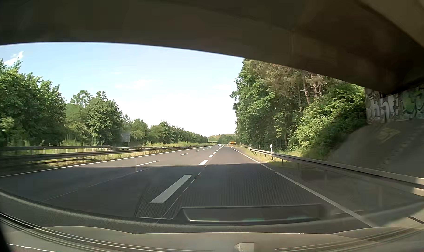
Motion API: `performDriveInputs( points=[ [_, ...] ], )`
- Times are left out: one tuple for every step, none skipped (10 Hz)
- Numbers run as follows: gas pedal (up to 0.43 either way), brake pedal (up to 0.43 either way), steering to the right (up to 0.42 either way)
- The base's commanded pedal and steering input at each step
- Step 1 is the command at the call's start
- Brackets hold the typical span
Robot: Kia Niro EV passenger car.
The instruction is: Follow the waypoints while adhering to traffic rules and regulations
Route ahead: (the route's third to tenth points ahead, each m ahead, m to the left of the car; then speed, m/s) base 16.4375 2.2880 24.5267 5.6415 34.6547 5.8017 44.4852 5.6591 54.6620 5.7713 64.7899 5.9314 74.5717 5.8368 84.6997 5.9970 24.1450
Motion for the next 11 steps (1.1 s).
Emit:
performDriveInputs(
  points=[
    [0.0, 0.207, 0.0],
    [0.0, 0.207, 0.0],
    [0.0, 0.207, 0.0],
    [0.0, 0.213, 0.001],
    [0.0, 0.213, 0.001],
    [0.0, 0.22, 0.001],
    [0.0, 0.22, 0.001],
    [0.0, 0.22, 0.0],
    [0.0, 0.22, 0.001],
    [0.0, 0.22, 0.001],
    [0.0, 0.226, 0.001]
  ],
)
